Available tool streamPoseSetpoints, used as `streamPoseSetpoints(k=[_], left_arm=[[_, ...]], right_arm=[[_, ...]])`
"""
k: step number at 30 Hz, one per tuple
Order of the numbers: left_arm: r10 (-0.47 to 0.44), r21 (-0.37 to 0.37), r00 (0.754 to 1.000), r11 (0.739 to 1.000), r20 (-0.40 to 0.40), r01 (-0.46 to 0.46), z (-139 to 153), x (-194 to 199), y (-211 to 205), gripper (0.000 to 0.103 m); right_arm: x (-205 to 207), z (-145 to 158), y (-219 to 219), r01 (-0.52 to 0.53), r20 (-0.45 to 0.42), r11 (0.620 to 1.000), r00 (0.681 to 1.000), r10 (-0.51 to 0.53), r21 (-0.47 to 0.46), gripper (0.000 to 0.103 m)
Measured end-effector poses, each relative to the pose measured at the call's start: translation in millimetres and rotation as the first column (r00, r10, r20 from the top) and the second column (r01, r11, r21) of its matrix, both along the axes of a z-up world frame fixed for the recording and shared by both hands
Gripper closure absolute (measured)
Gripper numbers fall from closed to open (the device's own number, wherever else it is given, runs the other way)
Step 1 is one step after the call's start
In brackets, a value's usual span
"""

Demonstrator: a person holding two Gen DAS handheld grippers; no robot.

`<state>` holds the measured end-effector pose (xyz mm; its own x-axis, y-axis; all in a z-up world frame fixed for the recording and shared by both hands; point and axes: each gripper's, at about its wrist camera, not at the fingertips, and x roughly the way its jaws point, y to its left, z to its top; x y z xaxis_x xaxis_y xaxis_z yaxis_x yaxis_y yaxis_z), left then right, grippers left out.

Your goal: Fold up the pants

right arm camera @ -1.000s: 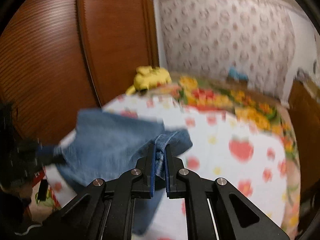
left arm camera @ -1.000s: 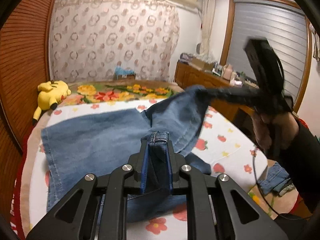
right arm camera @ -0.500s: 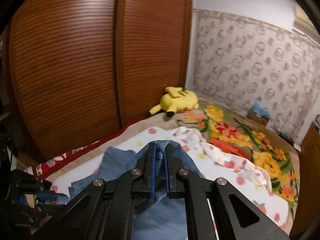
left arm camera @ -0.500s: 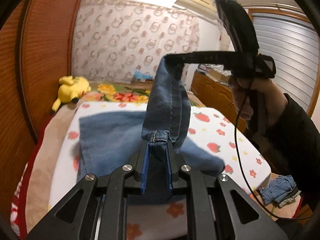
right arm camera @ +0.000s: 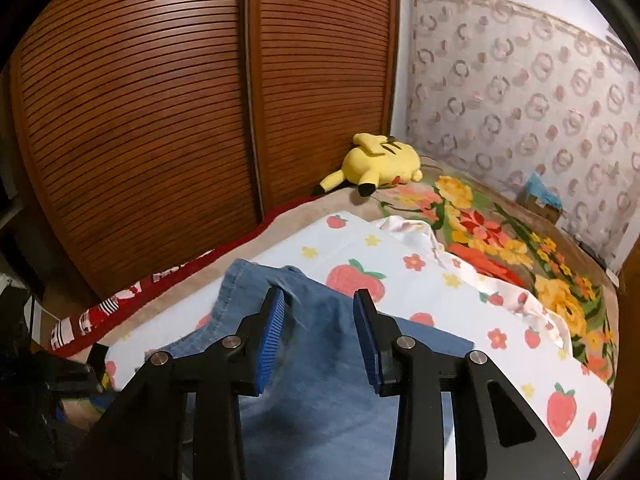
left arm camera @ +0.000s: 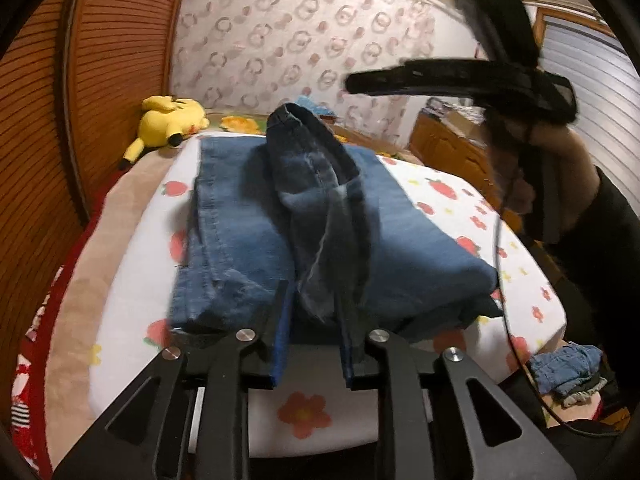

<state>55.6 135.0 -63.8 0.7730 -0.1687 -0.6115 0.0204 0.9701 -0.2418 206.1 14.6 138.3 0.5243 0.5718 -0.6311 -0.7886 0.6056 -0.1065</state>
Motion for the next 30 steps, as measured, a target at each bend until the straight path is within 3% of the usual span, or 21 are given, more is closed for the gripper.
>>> streamPoseSetpoints(k=[5, 14, 19, 22, 26, 30], left_arm=[[0.032, 0.013, 0.999, 0.999, 0.019, -0.032, 6, -2, 8, 0.053], [0.043, 0.009, 0.997, 0.999, 0.070, -0.044, 17, -3, 6, 0.053], [0.002, 0.036, 0.999, 0.999, 0.042, -0.004, 9, 3, -2, 0.053], [-0.024, 0.037, 1.000, 0.999, 0.009, 0.024, -3, 8, -7, 0.061], [-0.028, 0.054, 1.000, 0.998, -0.012, 0.029, -13, 10, -6, 0.088], [0.026, 0.041, 1.000, 0.999, -0.006, -0.026, -14, 1, 10, 0.095]], right_arm=[[-19, -8, -28, 0.030, 0.002, 1.000, 1.000, -0.030, 0.000, 0.064], [-35, -31, -66, 0.097, -0.009, 0.995, 0.995, -0.097, 0.003, 0.061], [-42, -43, -76, 0.119, -0.045, 0.993, 0.992, -0.118, 0.015, 0.059], [-48, -45, -81, 0.125, -0.049, 0.992, 0.991, -0.124, 0.016, 0.059], [-58, -41, -90, 0.130, -0.039, 0.991, 0.991, -0.129, 0.034, 0.058], [-71, -41, -96, 0.131, -0.042, 0.990, 0.991, -0.129, 0.049, 0.058]])
